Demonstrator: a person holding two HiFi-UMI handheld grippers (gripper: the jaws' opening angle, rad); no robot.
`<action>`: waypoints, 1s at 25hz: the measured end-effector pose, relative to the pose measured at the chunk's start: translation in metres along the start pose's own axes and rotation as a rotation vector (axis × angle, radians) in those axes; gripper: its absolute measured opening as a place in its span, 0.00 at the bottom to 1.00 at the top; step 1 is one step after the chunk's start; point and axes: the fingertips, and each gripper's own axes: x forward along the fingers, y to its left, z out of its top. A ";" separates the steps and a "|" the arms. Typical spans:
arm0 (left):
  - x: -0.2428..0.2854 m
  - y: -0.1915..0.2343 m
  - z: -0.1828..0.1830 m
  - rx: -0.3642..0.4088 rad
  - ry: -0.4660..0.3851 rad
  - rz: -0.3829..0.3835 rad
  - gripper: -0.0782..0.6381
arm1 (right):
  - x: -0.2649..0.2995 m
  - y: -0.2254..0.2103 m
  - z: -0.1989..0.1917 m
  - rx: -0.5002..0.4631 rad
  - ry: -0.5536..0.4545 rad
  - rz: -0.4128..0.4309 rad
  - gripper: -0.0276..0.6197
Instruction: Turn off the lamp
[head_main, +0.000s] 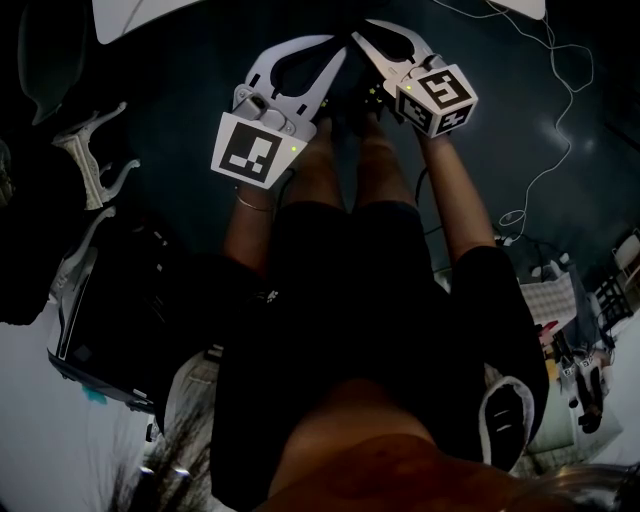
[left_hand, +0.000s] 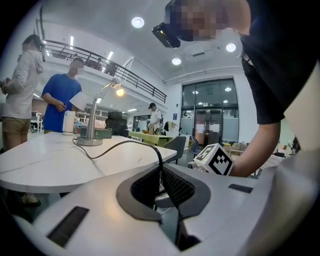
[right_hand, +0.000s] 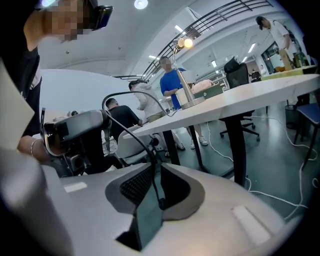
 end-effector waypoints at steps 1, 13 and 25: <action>-0.001 0.000 0.002 0.003 -0.001 0.004 0.14 | 0.000 0.000 0.001 0.012 -0.006 0.007 0.12; -0.013 0.003 0.004 0.053 -0.027 0.004 0.14 | -0.006 0.011 0.010 0.165 -0.044 0.089 0.06; -0.019 -0.001 -0.012 0.118 -0.039 -0.031 0.14 | -0.014 0.012 0.017 0.267 -0.098 0.101 0.06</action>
